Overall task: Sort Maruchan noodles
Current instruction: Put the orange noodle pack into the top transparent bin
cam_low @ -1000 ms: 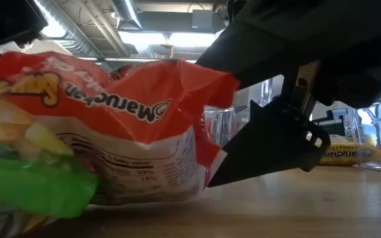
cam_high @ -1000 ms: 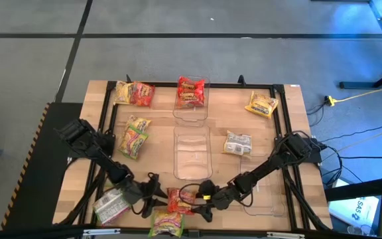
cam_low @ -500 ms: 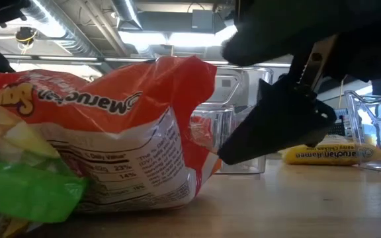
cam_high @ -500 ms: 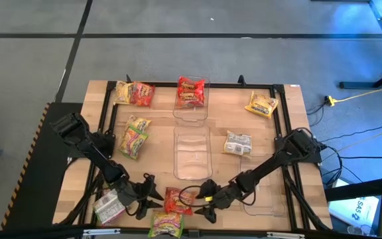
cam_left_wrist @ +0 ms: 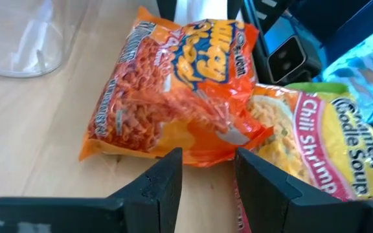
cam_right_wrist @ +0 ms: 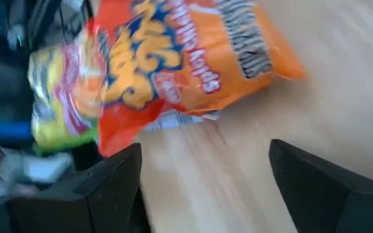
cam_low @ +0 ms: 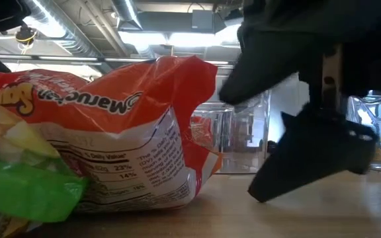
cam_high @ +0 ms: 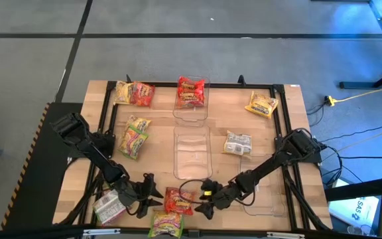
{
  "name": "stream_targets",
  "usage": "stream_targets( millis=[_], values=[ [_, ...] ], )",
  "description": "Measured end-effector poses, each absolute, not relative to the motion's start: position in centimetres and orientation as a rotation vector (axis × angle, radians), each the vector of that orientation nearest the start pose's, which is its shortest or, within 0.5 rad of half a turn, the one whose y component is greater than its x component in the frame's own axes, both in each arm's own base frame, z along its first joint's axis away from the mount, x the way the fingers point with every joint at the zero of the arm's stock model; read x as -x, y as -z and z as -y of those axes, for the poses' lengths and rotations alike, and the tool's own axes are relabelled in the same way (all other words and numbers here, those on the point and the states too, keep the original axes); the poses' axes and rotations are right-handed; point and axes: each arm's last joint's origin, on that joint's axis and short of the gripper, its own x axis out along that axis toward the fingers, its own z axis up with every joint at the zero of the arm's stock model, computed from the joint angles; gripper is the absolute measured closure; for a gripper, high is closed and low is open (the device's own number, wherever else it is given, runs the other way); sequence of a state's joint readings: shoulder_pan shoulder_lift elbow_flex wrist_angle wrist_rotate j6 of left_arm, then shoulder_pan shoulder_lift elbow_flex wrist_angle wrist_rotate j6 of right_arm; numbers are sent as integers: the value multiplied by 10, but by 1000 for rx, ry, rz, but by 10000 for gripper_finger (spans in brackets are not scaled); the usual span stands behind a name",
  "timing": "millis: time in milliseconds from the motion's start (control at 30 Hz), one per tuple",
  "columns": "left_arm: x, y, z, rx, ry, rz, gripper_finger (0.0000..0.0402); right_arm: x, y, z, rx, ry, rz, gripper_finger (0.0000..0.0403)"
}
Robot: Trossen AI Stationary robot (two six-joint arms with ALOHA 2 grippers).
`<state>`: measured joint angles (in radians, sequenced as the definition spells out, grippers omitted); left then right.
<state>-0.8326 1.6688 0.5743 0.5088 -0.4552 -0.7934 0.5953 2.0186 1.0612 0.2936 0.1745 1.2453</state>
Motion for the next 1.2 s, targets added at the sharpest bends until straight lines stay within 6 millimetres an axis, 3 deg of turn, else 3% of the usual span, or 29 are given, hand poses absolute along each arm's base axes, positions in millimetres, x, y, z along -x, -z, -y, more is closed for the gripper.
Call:
stream_targets(
  millis=[233,833,1200],
  values=[
    [-205,-115,206,327,145,-575,267,-333,-111,-222,-1185,167,-761,84],
    [-221,-112,194,259,160,-558,267,-338,-105,-221,-1320,265,-630,84],
    [-222,-112,193,249,165,-559,267,-374,-103,-232,-1343,216,-536,84]
  ],
)
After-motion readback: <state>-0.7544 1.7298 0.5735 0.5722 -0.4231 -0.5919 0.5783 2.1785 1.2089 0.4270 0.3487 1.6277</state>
